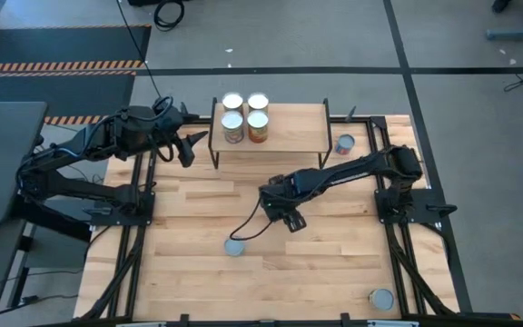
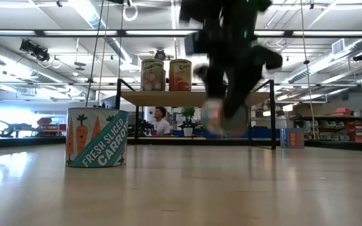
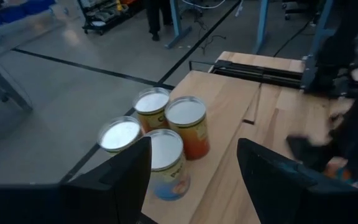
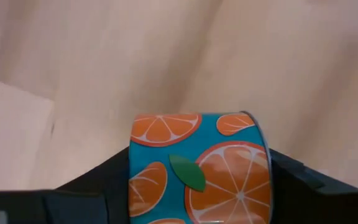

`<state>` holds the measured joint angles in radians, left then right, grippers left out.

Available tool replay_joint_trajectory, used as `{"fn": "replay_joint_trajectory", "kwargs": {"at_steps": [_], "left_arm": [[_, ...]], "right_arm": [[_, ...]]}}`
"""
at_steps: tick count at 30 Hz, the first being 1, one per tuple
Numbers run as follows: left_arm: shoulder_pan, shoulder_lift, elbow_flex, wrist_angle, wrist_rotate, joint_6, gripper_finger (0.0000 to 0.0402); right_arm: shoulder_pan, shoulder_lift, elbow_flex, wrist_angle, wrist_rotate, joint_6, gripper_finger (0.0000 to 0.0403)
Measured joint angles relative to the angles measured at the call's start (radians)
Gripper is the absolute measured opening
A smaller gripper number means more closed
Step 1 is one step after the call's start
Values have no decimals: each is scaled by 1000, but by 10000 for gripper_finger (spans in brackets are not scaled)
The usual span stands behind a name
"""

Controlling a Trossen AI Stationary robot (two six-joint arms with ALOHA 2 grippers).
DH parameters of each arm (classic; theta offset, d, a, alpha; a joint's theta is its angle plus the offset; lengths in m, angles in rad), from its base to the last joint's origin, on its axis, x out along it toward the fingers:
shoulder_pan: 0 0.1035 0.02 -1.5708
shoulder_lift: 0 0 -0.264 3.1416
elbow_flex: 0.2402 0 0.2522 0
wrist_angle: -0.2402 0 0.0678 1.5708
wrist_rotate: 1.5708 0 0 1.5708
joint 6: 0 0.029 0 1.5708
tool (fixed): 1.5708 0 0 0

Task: Pick and place cans onto a shelf
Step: Put the canned oranges on the shelf

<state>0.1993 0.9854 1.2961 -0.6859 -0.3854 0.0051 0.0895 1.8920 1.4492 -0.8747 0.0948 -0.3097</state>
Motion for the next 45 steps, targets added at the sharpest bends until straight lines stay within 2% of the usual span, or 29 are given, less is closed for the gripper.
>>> {"fn": "replay_joint_trajectory", "kwargs": {"at_steps": [3,8,15,21,25,34,45], "left_arm": [[0,0,0,0,-21,7,243],[1,0,0,1,-22,7,243],[1,0,0,2,-22,7,243],[1,0,0,2,-22,7,243],[1,0,0,1,-22,7,243],[1,1,0,1,-22,8,243],[0,1,0,0,-22,7,243]], "right_arm": [[15,-78,48,-67,154,0,263],[0,-249,39,-46,554,-10,269],[-115,-363,-136,173,780,-68,264],[-175,-359,-276,540,801,-272,272],[-196,-335,-320,649,791,-373,275],[-252,-339,-328,645,699,-373,284],[-261,-338,-328,618,644,-371,348]]}}
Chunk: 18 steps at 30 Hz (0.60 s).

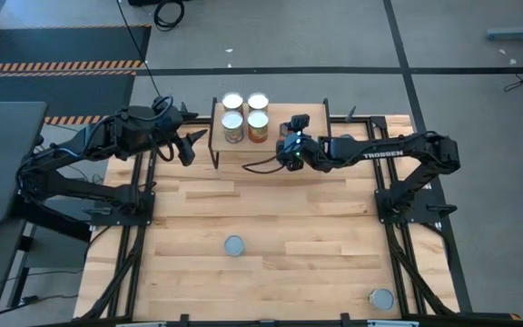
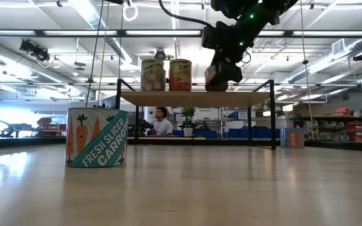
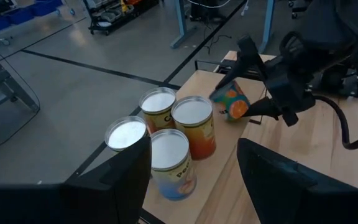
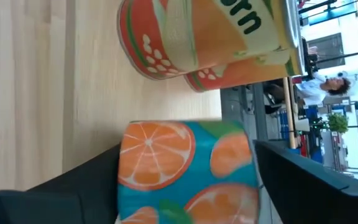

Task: Pick and place cans onto a shelf
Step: Put the canned oranges on the shelf

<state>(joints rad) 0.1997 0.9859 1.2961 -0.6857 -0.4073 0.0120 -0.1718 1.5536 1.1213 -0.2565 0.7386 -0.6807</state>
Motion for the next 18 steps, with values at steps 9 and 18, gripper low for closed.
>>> {"fn": "replay_joint_trajectory", "kwargs": {"at_steps": [9,18], "left_arm": [[0,0,0,-1,0,0,243],[0,0,0,-27,0,-1,243]], "right_arm": [[35,-11,65,-40,-5,81,364],[24,-25,169,-79,-61,94,362]]}}
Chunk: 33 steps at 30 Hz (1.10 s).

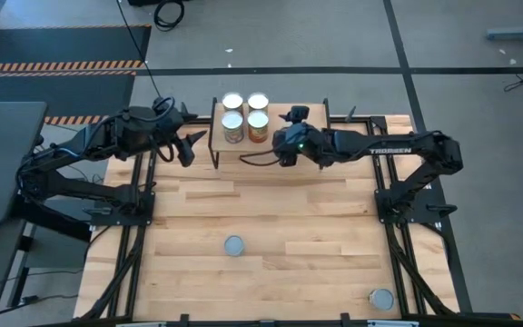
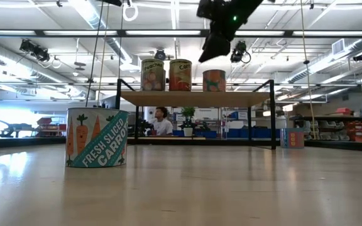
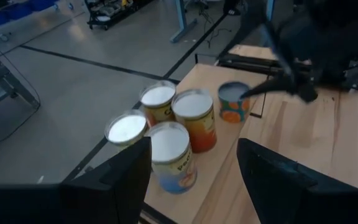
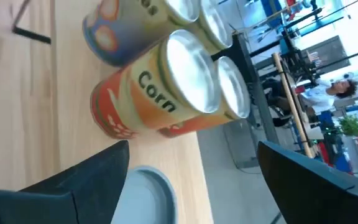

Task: Pick and place cans onto a shelf
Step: Put the canned oranges on the shelf

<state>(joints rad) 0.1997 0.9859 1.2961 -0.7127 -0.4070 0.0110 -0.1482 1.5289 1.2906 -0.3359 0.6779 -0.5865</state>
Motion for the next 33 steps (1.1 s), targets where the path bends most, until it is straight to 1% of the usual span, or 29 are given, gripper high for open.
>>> {"fn": "replay_joint_trajectory", "kwargs": {"at_steps": [3,5,8,10,14,16,21,30,33], "left_arm": [[0,0,0,-34,0,-15,243],[0,0,0,-44,11,-33,243],[-1,0,0,-41,25,-50,243],[-2,0,0,-41,26,-51,243],[-1,0,0,-37,26,-27,243],[-1,0,0,-27,26,-21,243],[-1,0,0,-22,27,-18,243],[-1,0,0,-6,26,-24,243],[-1,0,0,7,26,-24,243]], "right_arm": [[0,-42,30,-89,-31,76,362],[-2,-69,34,-189,-53,165,362],[-19,-77,33,-340,-119,307,362],[-32,-74,32,-387,-155,358,362],[-60,-44,13,-354,-206,349,362],[-74,-23,8,-317,-212,343,362],[-126,24,7,-295,-202,295,362],[-260,25,7,-158,-236,193,362],[-301,23,7,-131,-268,200,362]]}}
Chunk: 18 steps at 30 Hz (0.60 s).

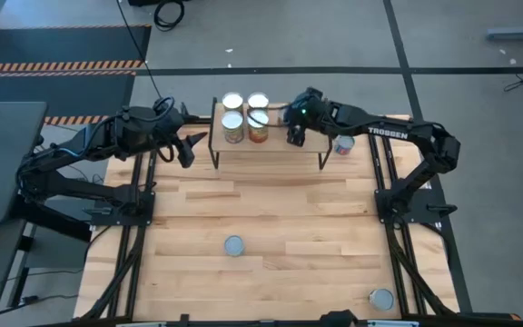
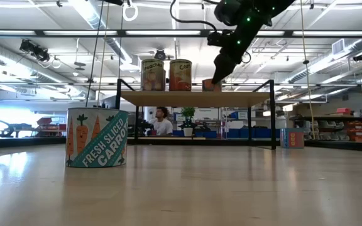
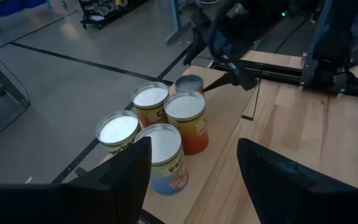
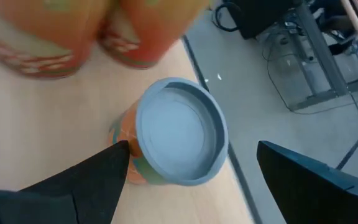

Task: Pick and place cans onto a shelf
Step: Put the canned oranges on the shelf

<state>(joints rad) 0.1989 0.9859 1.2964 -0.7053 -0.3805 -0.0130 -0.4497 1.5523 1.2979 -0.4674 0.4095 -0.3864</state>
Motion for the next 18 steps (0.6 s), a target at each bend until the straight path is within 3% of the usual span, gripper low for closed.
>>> {"fn": "replay_joint_trajectory", "kwargs": {"at_steps": [4,18], "left_arm": [[0,0,0,4,0,-1,243],[0,0,0,36,0,-50,243]], "right_arm": [[-34,-23,10,-22,-69,23,362],[-162,-18,10,-42,-92,21,362]]}}
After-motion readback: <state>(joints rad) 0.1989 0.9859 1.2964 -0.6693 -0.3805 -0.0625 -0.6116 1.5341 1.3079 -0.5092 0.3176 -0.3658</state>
